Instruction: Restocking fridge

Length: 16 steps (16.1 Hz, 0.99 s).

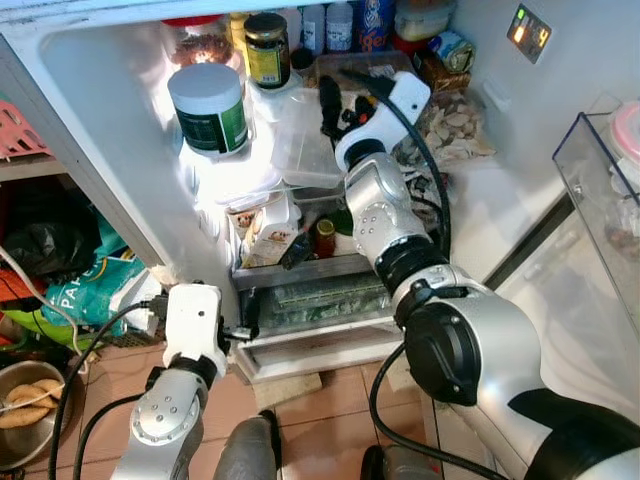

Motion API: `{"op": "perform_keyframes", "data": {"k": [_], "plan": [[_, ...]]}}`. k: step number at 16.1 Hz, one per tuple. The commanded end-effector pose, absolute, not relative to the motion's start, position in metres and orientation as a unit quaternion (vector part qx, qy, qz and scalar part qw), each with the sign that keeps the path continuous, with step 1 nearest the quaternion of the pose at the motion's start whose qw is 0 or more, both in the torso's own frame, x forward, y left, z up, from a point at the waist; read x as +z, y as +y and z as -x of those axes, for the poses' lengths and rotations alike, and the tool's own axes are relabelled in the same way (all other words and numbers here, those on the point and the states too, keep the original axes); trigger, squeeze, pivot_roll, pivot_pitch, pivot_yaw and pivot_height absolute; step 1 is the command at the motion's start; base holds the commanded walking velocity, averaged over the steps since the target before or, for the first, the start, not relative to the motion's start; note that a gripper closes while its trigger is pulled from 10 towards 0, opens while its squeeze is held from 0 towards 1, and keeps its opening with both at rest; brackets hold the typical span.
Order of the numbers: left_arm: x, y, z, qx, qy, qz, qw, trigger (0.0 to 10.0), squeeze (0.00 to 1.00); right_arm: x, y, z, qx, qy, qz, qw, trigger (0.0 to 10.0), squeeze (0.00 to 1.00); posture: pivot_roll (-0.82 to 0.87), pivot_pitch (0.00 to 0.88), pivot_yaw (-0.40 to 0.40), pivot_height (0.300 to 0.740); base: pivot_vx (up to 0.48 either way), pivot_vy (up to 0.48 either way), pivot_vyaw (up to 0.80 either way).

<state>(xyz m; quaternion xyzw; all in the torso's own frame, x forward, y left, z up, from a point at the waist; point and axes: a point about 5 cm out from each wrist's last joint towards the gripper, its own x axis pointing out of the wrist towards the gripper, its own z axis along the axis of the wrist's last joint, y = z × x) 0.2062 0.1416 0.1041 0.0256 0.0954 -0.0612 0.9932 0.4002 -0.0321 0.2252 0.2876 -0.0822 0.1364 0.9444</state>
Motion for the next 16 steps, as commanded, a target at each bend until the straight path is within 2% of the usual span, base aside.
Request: {"op": "perform_keyframes", "data": {"k": [1,8,12,16], "plan": [[0.102,0.144,-0.206,-0.061,0.099,-0.034,0.993,10.0,0.00,0.226,-0.014,-0.394,0.165,-0.087,-0.280,0.942,10.0,1.00,0.28,0.126,0.026,0.740,0.000,0.000,0.00],[0.102,0.146,-0.210,-0.066,0.097,-0.041,0.992,10.0,0.00,0.210,-0.031,-0.391,0.183,-0.108,-0.188,0.959,10.0,1.00,0.26,0.104,0.052,0.740,0.000,0.000,0.00],[0.103,0.149,-0.214,-0.071,0.095,-0.048,0.992,10.0,0.00,0.195,-0.046,-0.391,0.156,-0.102,-0.149,0.971,10.0,1.00,0.26,0.098,0.069,0.740,0.000,0.000,0.00],[0.104,0.151,-0.216,-0.076,0.093,-0.053,0.991,10.0,0.00,0.197,-0.068,-0.386,0.183,-0.151,-0.144,0.961,10.0,1.00,0.25,0.090,0.083,0.740,0.000,0.000,0.00]]}}
